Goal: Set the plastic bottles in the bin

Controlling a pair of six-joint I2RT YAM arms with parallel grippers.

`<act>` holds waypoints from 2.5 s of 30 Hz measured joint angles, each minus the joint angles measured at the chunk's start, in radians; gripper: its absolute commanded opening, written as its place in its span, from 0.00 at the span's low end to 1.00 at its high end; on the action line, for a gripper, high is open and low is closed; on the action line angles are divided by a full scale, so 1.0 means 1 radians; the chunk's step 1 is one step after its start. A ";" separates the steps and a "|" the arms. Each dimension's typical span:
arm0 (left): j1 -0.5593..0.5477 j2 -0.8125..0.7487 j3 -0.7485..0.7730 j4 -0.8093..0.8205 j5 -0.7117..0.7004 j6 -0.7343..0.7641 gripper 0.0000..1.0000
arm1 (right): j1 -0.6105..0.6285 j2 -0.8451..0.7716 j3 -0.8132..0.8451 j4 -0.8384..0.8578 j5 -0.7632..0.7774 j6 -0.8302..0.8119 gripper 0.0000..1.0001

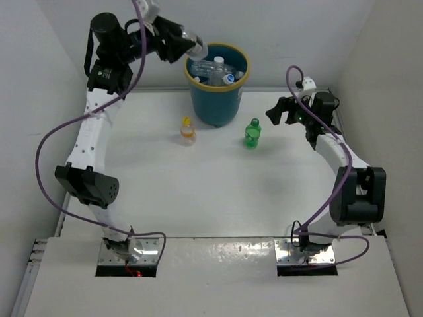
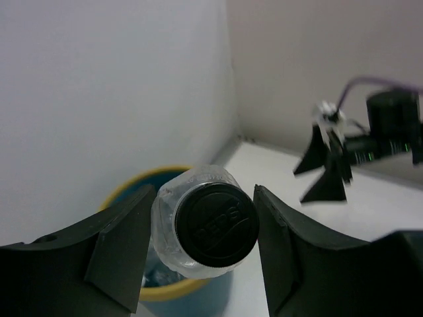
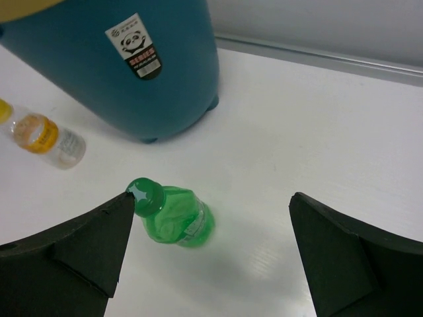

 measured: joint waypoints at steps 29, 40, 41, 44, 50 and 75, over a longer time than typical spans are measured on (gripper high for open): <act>-0.029 0.415 0.082 0.032 -0.364 -0.081 1.00 | 0.077 0.224 0.008 0.154 -0.056 -0.123 0.99; -0.023 0.266 0.083 0.074 -0.386 -0.127 1.00 | 0.159 0.265 0.008 0.206 -0.037 -0.151 0.99; -0.021 0.241 0.083 0.077 -0.386 -0.127 1.00 | 0.161 0.265 0.008 0.212 -0.026 -0.151 0.99; -0.008 0.160 0.067 0.096 -0.385 -0.127 1.00 | 0.157 0.265 0.008 0.230 0.013 -0.154 0.99; 0.041 0.032 -0.027 0.113 -0.340 -0.127 1.00 | 0.123 0.232 0.013 0.122 -0.134 -0.296 0.95; 0.315 -0.386 -0.542 -0.027 -0.096 -0.246 1.00 | 0.761 0.260 0.440 -1.289 -0.045 -0.870 1.00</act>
